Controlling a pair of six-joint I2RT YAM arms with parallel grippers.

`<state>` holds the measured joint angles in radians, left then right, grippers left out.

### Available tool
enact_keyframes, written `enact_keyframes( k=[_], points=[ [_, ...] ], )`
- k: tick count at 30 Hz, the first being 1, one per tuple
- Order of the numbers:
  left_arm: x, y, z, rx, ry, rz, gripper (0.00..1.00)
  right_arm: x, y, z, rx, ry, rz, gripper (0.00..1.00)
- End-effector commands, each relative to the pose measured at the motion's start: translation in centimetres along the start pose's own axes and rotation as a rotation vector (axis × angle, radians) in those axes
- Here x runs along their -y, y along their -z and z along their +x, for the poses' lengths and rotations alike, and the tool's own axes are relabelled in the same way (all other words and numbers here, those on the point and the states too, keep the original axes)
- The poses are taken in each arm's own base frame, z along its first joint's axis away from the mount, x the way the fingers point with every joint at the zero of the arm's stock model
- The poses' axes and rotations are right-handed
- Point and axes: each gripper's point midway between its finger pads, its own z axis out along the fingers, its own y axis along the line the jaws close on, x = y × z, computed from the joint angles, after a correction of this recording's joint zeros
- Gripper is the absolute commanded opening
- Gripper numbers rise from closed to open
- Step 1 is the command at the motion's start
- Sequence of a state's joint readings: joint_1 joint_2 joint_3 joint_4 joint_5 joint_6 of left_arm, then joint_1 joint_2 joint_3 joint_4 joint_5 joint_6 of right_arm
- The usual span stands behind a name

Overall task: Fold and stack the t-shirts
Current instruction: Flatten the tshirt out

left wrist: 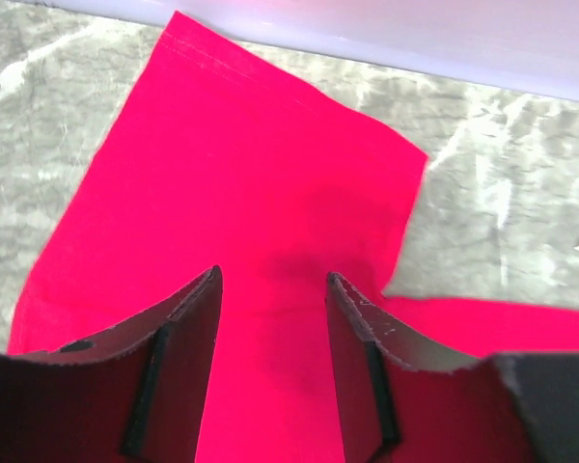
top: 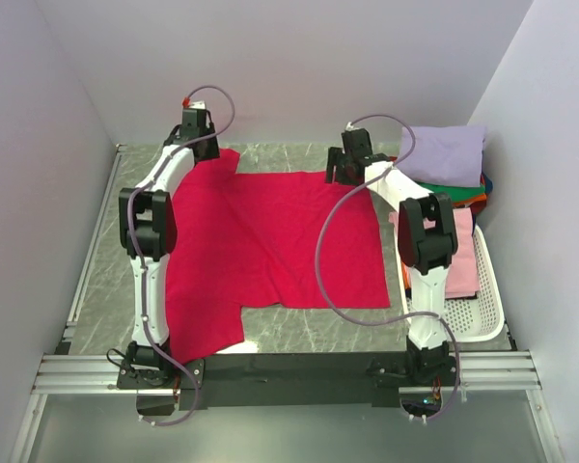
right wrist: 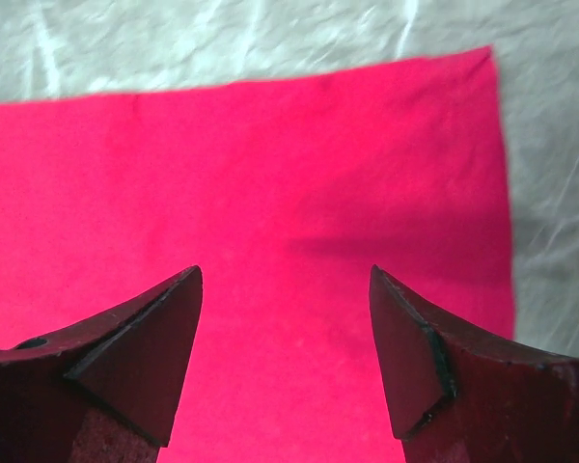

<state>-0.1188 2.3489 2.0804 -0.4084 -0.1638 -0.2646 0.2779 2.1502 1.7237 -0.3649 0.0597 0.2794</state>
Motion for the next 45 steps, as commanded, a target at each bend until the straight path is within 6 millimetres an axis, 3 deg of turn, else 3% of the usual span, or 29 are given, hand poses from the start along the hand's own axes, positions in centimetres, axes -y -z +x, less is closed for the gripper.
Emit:
enact_keyframes(
  k=[1,7,10,19,26,32,37,40,45],
  points=[
    [-0.2,1.5,0.8,-0.040,0.050,-0.016,0.54,2.2,-0.3,-2.0,0.012,0.008,0.063,0.76],
    [-0.8,0.6,5.8,-0.166,0.080,-0.039,0.55,2.5,-1.6,-3.0,-0.020,0.006,0.082,0.74],
    [-0.8,0.2,7.1,-0.194,0.087,-0.041,0.58,2.7,-2.8,-2.4,-0.060,0.011,0.098,0.73],
    [-0.6,-1.1,8.4,-0.227,0.038,-0.075,0.58,2.3,-4.2,0.1,-0.144,-0.039,0.076,0.69],
    [-0.5,-2.3,9.3,-0.257,0.025,-0.075,0.58,2.6,-4.9,0.8,-0.180,-0.058,0.098,0.65],
    [-0.4,-3.1,9.1,-0.256,0.033,-0.069,0.58,3.0,-5.8,1.4,-0.196,-0.095,0.094,0.64],
    [-0.8,-3.5,8.1,-0.232,0.045,-0.071,0.58,3.5,-5.8,0.6,-0.181,-0.128,0.073,0.65],
    [0.1,-2.5,6.8,-0.192,0.031,-0.038,0.59,3.2,-5.5,0.1,-0.157,-0.120,0.051,0.66],
    [2.2,1.3,3.0,-0.072,-0.002,-0.003,0.62,1.6,-3.4,-0.8,-0.118,-0.115,-0.053,0.69]
  ],
)
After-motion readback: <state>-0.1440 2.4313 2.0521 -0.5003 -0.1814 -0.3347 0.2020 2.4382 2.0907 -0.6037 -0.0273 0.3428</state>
